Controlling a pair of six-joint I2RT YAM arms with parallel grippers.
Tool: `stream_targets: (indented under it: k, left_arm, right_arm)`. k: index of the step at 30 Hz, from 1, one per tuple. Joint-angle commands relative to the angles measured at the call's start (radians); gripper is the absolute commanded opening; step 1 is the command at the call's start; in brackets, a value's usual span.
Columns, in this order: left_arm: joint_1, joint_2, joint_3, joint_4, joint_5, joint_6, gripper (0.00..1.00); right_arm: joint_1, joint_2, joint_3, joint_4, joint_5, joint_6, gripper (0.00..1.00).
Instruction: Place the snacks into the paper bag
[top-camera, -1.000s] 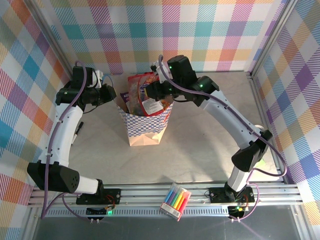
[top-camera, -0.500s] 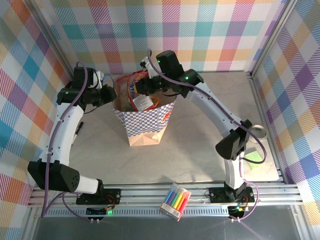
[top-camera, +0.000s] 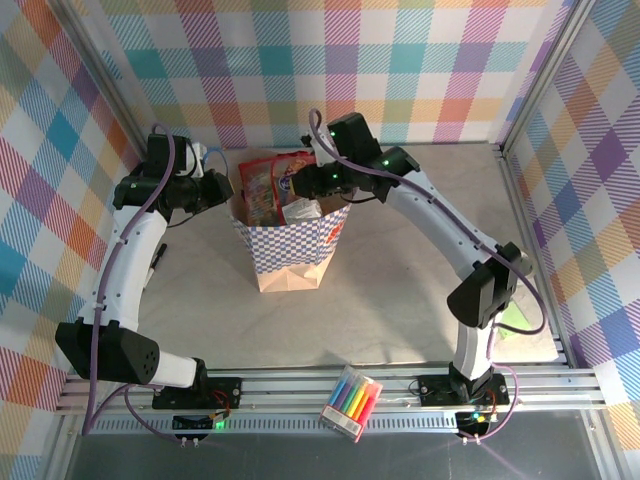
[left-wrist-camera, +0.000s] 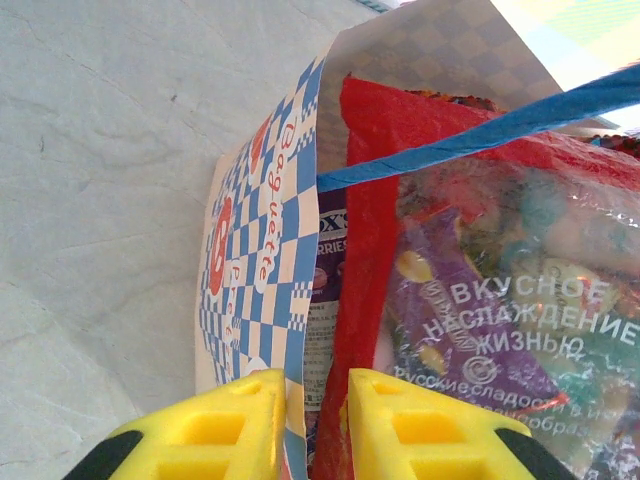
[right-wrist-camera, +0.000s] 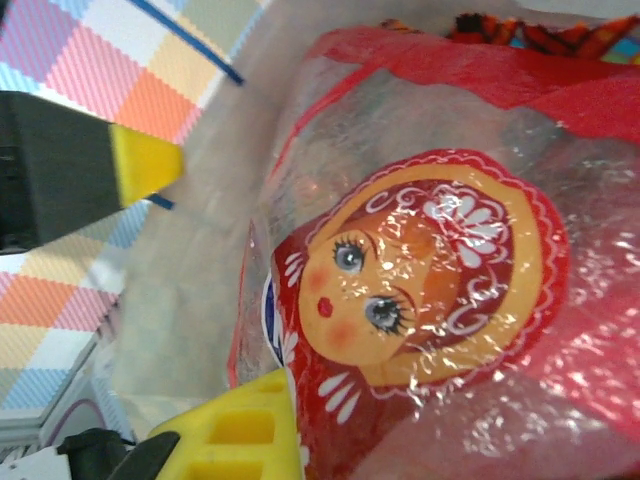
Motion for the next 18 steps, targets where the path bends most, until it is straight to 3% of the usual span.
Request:
stream_targets:
  k: [1,12,18]
  left_arm:
    - [0.010,0.008,0.009,0.010,0.002,-0.007,0.24]
    - [0.010,0.014,0.027,0.002,0.000,-0.011,0.24]
    - [0.010,0.018,0.039,-0.005,0.006,-0.011,0.25]
  right_arm:
    - [-0.009,-0.019,-0.024,-0.075,0.079,-0.001,0.00]
    - [-0.007,0.073,0.000,-0.243,0.127,-0.007,0.00]
    - [0.019,0.178,0.108,-0.383,0.169,-0.043,0.00]
